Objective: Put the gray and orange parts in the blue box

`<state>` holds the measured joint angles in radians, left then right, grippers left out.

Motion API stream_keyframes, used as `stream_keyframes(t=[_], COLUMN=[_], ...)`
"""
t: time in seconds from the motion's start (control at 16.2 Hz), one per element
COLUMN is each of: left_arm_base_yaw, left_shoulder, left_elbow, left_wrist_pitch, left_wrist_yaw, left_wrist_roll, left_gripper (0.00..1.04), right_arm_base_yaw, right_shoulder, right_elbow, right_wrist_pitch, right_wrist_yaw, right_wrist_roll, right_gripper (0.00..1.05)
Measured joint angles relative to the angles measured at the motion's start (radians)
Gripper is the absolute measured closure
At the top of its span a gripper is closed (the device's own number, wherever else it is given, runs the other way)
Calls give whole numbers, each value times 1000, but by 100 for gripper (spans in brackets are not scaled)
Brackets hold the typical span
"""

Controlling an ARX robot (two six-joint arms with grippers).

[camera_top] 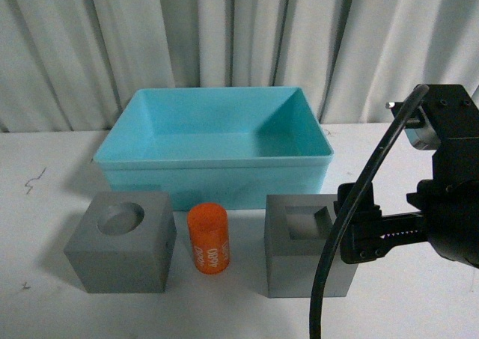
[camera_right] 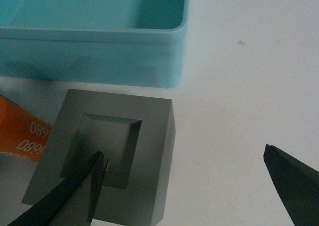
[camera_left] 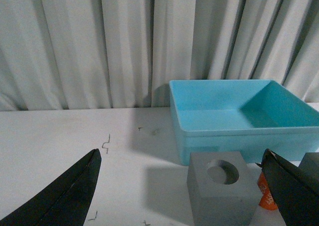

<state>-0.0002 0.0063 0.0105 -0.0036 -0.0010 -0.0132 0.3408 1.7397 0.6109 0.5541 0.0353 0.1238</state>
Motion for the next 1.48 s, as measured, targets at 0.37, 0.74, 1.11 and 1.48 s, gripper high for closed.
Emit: stream_keyframes(t=[0.37, 0.74, 1.11, 1.48], left_arm_base_yaw=[0, 0, 0, 0], left_shoulder=[0, 0, 0, 0], left_elbow=[0, 0, 0, 0], left_wrist_pitch=[0, 0, 0, 0], left_wrist_yaw=[0, 0, 0, 0], left_wrist_roll=[0, 0, 0, 0], left_gripper=[7, 7, 7, 7], right_arm_base_yaw=[32, 47, 45, 43], right_shoulder=[68, 154, 203, 194], right_elbow=[39, 79, 116, 96], right_wrist_pitch=[2, 7, 11, 28], right_wrist_yaw=[6, 25, 40, 40], right_wrist_roll=[11, 37, 68, 78], right_gripper=[6, 6, 42, 86])
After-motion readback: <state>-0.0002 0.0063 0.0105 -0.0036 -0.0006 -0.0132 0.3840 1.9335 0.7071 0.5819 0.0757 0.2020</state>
